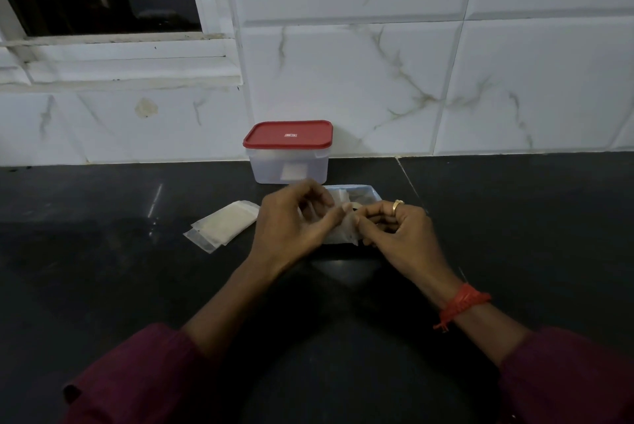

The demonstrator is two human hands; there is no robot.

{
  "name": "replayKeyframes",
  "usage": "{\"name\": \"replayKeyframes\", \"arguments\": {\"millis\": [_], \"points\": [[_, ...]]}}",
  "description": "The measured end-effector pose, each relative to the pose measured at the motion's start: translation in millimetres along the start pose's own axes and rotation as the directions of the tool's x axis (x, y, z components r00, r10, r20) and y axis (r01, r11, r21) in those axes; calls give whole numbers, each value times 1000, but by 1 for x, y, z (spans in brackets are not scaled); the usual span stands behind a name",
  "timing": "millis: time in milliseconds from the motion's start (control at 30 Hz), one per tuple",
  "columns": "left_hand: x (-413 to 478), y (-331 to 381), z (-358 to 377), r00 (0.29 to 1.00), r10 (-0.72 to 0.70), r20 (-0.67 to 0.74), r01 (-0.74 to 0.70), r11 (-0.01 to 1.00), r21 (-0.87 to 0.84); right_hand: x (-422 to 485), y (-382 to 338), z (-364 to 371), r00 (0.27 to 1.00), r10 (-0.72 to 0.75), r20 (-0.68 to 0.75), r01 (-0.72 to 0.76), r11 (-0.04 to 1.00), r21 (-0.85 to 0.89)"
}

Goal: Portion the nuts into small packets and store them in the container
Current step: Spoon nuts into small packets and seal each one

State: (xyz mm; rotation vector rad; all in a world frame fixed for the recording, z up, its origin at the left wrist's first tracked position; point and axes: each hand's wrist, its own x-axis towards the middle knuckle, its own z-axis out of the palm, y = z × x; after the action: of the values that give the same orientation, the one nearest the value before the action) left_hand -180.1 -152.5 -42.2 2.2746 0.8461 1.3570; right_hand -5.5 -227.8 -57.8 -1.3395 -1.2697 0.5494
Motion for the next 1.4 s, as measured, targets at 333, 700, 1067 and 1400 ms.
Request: {"name": "replayKeyframes", "arguments": {"millis": [333, 700, 1067, 1400], "points": [[1, 2, 4, 953, -224, 203, 244, 967, -79, 1, -2, 0, 996, -3, -89, -5, 996, -92], [-2, 9, 7, 952, -211, 220, 229, 972, -59, -3, 0, -3, 877, -480, -20, 395, 745, -538], [-13, 9, 12, 946, -71, 316, 82, 996, -21, 2, 5, -8, 988, -104, 113, 145, 880, -452], [-4, -12, -4, 950, -292, 113, 310, 924, -225, 18, 17, -17, 999, 10, 45, -2, 987, -162]]}}
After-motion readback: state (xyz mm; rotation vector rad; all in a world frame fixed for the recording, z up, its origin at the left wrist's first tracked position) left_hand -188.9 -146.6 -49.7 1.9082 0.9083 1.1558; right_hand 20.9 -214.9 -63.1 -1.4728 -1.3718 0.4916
